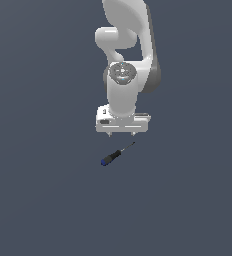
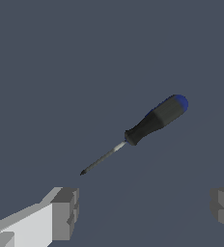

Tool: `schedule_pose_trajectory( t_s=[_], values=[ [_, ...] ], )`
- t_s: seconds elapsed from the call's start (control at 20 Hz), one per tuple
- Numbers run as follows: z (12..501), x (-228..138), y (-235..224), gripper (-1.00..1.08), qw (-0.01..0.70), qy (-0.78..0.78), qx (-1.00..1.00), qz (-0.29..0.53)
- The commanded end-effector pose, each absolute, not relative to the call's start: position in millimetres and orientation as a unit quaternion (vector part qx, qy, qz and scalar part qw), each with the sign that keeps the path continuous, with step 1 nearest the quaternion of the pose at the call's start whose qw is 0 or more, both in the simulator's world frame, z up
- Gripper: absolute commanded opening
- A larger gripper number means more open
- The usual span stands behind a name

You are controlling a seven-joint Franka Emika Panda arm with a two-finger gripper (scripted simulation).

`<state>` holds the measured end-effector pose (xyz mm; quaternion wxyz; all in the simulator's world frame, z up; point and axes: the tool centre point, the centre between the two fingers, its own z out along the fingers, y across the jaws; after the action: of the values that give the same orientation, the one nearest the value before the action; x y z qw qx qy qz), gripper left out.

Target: Pick up the object and move it to a goal position.

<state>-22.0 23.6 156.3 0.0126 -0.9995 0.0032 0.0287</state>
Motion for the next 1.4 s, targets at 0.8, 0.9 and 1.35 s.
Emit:
schedule_pose_trajectory(
  t_s=[0.8,0.9,1.35],
  values=[
    [112.8,-14.6,23.6,1.00,0.010,0.212,-0.977,0.020],
    [107.1,-13.8,23.2,1.00,0.009,0.240,-0.971,0.019],
    [82.7,-10.8,20.2,1.00,0.004,0.359,-0.933,0.009]
  ],
)
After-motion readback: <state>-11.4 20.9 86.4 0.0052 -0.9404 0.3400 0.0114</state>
